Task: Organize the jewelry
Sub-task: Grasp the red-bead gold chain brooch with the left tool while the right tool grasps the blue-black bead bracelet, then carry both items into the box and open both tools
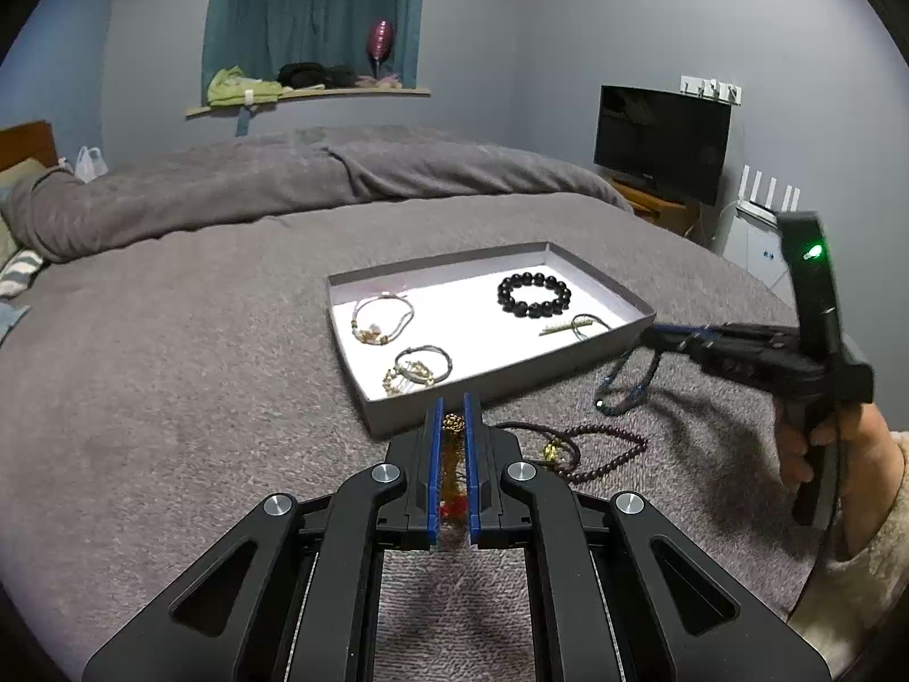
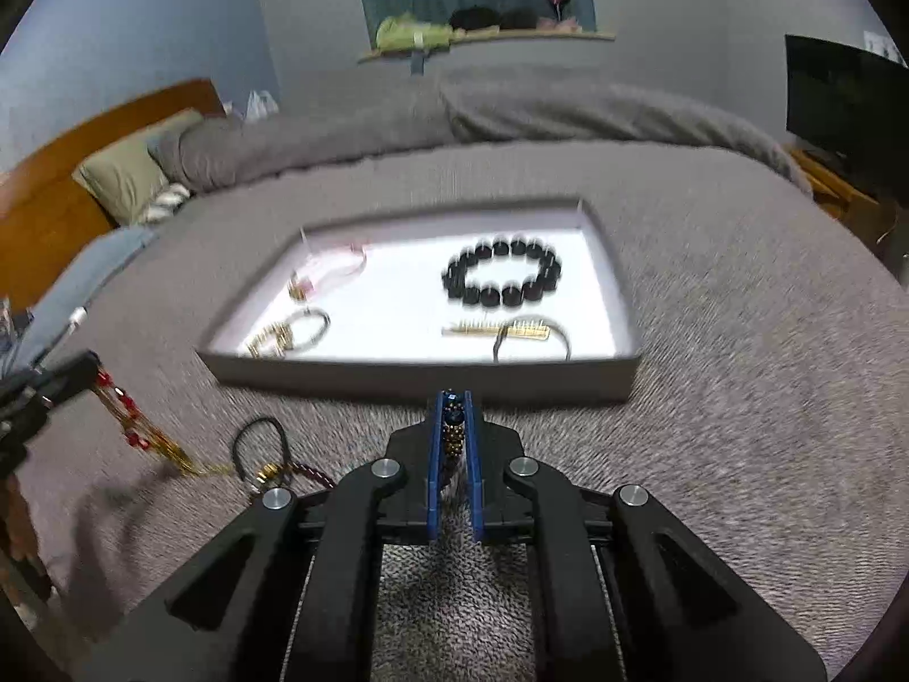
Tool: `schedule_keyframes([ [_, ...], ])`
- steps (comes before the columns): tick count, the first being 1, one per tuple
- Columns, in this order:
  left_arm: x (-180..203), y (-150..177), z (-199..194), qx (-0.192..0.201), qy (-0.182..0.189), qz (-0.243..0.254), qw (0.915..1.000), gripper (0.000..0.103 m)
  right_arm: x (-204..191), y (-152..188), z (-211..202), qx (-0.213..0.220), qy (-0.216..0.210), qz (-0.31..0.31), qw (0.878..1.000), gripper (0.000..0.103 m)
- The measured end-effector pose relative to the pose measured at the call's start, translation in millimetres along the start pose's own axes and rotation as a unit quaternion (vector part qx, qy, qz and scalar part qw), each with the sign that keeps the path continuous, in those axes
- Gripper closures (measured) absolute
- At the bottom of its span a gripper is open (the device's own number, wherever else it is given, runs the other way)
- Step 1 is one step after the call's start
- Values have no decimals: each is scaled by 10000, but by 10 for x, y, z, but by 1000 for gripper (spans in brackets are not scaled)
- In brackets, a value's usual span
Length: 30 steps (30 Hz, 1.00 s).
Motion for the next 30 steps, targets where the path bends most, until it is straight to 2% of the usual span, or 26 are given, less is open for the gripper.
schedule_keyframes([
  [6,-102,-132,-86,90,-142,-27,9999,95,-30,-225,-236,356,-87,18,9993,96],
  [11,-225,-371,-80,184,-225,42,9996,95,-27,-450,-270,537,-107,87,9985,96],
  [21,-389,-673,374,196,-127,-95,9997,95,-33,-857,31,814,-76,207,9964,96],
  [30,-500,-879,854,247,-26,-216,9995,95,131,-1111,407,784,-82,345,9963,96],
])
Point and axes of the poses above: each gripper's, at about its wrist camera, not at the fingertips, and z roughly the way its jaws point, x to its right, y to its underside, the point moved 1 cm from there along z, roughly the way its jaws point, and after that the axes turned 13 degrees about z, right-handed, at the moved point
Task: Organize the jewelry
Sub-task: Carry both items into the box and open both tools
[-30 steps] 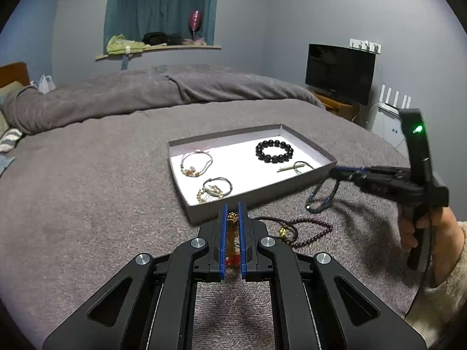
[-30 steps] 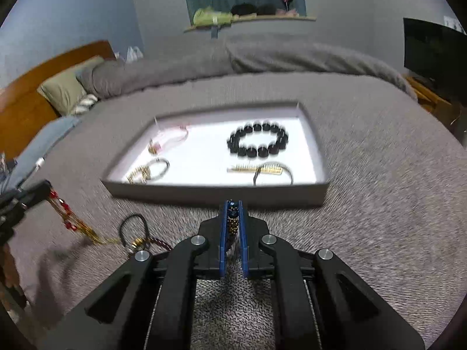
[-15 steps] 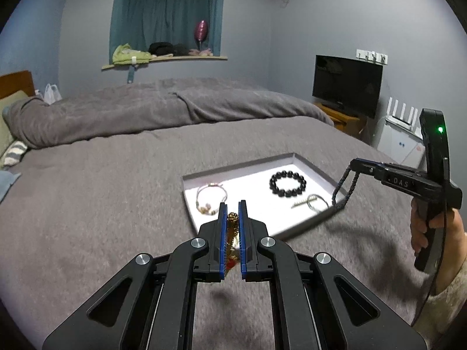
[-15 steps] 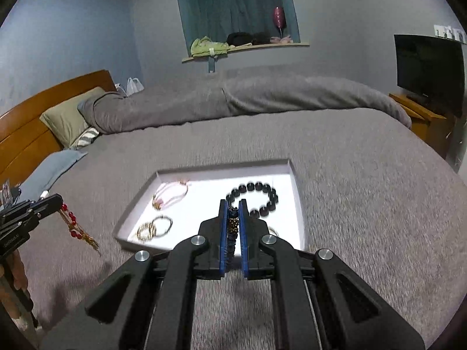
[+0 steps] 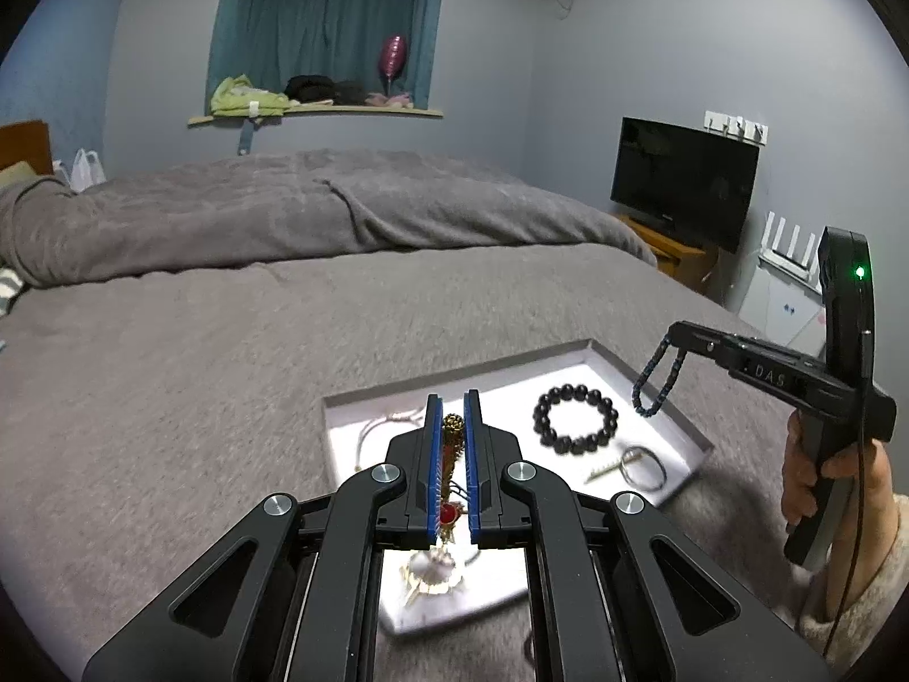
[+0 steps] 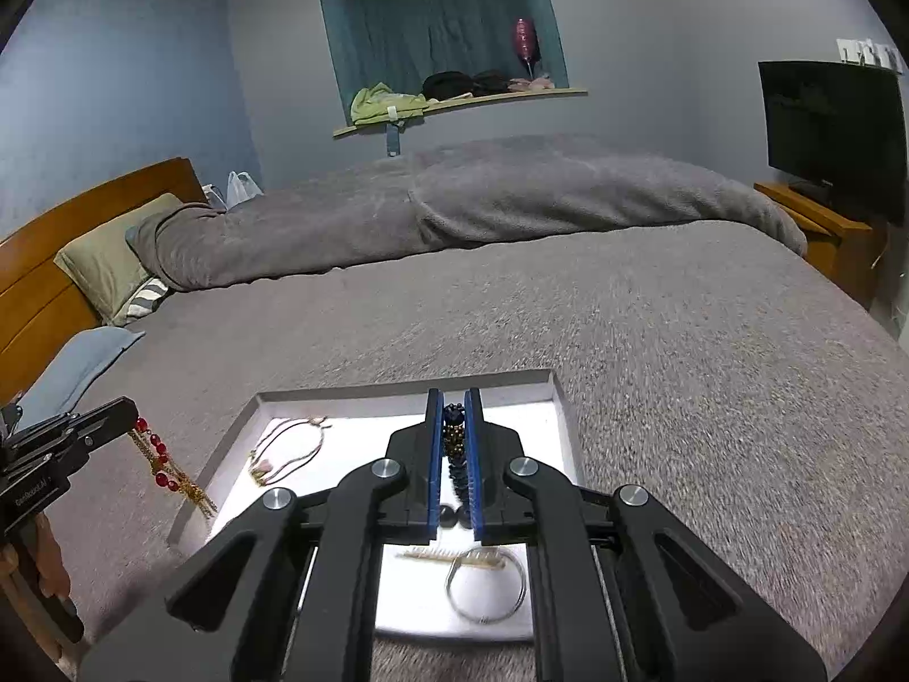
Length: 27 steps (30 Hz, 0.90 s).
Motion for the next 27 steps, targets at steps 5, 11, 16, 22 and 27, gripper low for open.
schedule_keyframes([
  [5,-43,-36,323,-45,98,-62,9999,95,123,-21,268,-133,-5,90,9999,96],
  [11,42,-124,674,-294,199,80,9993,95,79,-24,414,-225,-123,3,9997,96],
  [16,118,-127,855,-477,313,185,9982,95,-22,-3,516,-275,-231,-110,9993,96],
  [22,162,-46,1131,-919,422,198,9947,95,63,76,727,-673,63,-84,9977,96],
  [27,153,22,1313,-1289,413,124,9907,95,80,143,835,-908,225,-105,9956,96],
])
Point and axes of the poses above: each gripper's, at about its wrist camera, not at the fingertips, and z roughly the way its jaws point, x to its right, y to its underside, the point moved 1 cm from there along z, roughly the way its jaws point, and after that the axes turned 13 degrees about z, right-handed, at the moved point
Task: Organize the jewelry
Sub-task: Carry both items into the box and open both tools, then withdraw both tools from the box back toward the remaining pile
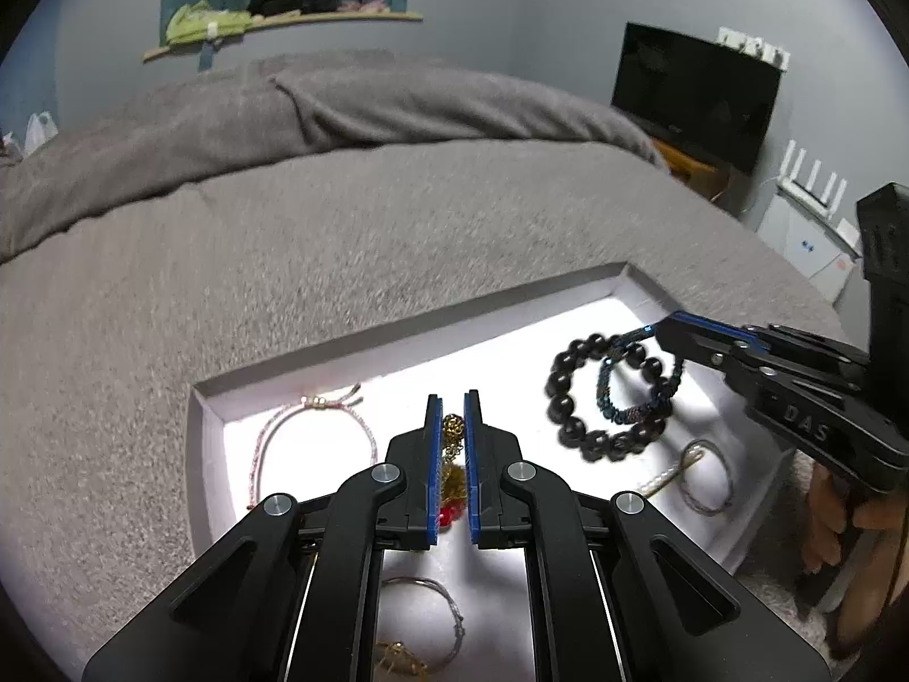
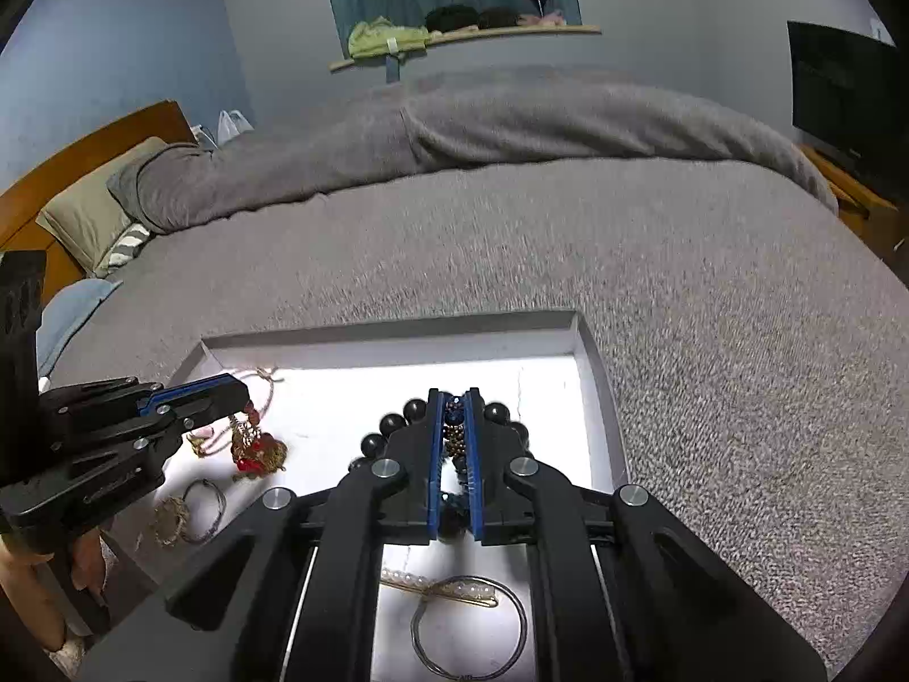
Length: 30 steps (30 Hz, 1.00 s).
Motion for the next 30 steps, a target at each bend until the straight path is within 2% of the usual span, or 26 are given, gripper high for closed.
schedule_keyframes([
  [6,-17,56,111,-225,-59,-37,9997,94,50,56,43,-112,52,44,9999,96],
  [7,-17,54,123,-240,-73,-41,9997,92,52,63,47,-129,48,46,9999,96],
  [9,-12,56,125,-234,-78,-58,9997,77,56,77,56,-159,36,52,9999,96],
  [13,-14,63,49,-97,-58,-111,9999,73,70,97,50,-169,28,90,9998,93],
  [15,-36,117,-37,10,-103,-232,9997,65,82,102,29,-126,12,142,9998,86],
  [16,-46,153,-82,108,-137,-309,9994,61,88,100,24,-105,4,175,9998,77],
  [17,-68,206,-156,259,-165,-441,9986,52,91,91,19,-85,-7,216,9997,73],
  [18,-72,239,-197,333,-170,-514,9980,49,98,95,11,-76,-19,241,9997,73],
  [21,-68,368,-301,364,-186,-559,9976,49,112,99,-33,20,-49,333,9994,67],
  [23,-76,421,-353,350,-334,-543,9973,48,124,92,-74,95,-61,382,9992,53],
  [28,-35,435,-505,490,-510,-543,9960,32,141,68,-223,238,14,449,9987,32],
  [30,-5,459,-586,511,-574,-526,9957,29,141,68,-314,302,33,445,9985,27],
])
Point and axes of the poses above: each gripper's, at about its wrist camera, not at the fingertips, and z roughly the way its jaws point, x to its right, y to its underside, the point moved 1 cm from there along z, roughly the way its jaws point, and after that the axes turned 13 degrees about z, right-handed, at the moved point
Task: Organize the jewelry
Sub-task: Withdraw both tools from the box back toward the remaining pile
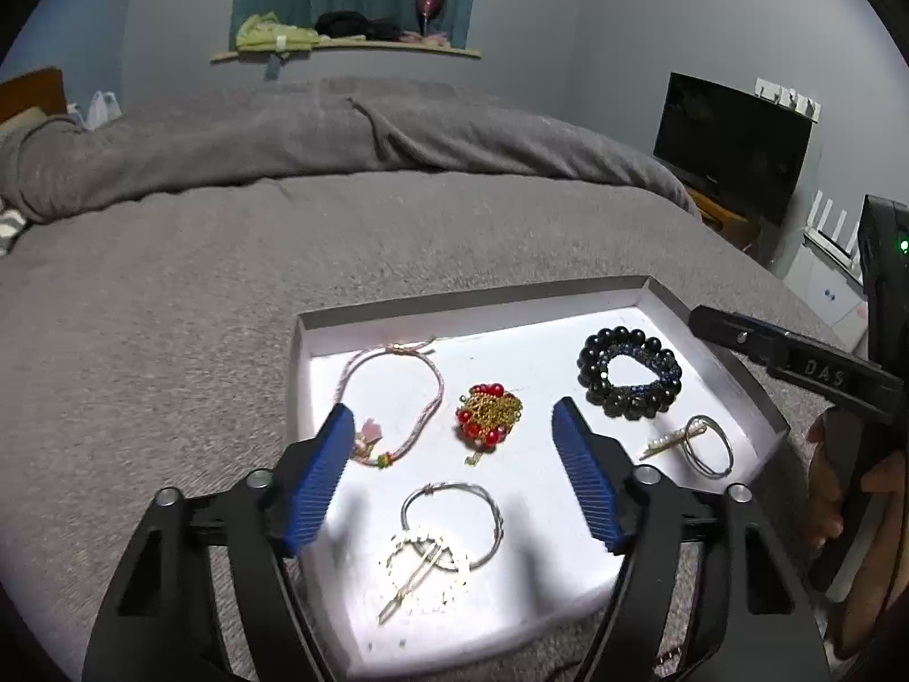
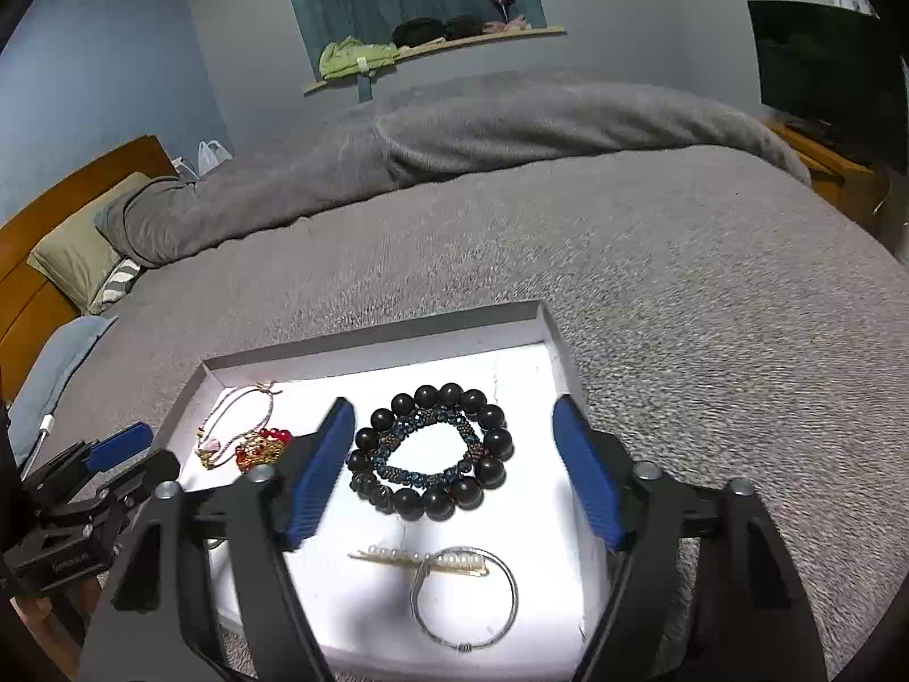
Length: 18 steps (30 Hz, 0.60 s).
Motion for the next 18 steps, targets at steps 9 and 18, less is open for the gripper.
schedule_keyframes([
  [9,75,199,-377,-78,-245,52,9997,22,-37,160,-475,215,49,-61,9997,11],
  [18,52,542,-656,-251,-339,13,9991,21,45,526,-823,157,46,-115,9998,11],
])
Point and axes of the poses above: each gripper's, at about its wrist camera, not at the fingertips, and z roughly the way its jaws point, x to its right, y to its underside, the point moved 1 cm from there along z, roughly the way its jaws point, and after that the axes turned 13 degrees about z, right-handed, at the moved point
